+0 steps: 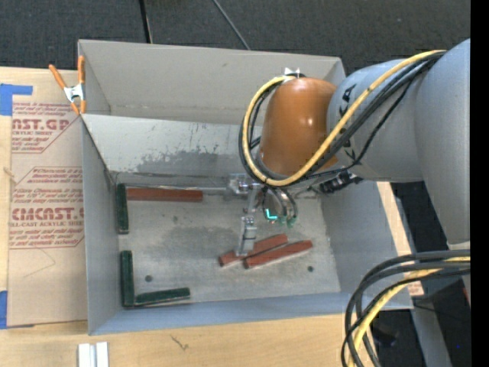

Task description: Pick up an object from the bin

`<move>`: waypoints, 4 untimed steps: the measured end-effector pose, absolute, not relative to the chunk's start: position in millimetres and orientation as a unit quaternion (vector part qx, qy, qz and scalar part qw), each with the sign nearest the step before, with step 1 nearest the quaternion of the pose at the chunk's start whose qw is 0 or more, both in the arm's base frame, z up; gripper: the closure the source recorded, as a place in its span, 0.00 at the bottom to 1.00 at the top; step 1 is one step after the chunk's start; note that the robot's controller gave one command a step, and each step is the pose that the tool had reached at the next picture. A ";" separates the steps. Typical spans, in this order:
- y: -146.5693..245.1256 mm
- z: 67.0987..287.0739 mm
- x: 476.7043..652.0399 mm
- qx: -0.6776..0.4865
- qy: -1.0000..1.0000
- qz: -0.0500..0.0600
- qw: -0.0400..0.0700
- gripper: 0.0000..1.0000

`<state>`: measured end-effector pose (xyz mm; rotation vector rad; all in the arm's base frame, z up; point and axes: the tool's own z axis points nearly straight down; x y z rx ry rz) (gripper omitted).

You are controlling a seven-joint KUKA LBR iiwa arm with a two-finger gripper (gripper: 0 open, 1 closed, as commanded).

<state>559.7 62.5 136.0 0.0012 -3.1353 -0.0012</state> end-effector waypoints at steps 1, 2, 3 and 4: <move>62.2 139.9 561.7 0.000 -1.000 -0.001 0.000 0.00; -7.0 86.1 529.6 0.004 -1.000 0.000 -0.002 0.00; -30.5 83.3 531.7 0.020 -1.000 0.000 0.002 0.00; -15.4 100.6 541.0 0.013 -1.000 -0.001 -0.002 0.00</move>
Offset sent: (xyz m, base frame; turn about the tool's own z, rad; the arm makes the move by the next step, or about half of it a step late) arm -0.0401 -0.0929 -0.0660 -0.0010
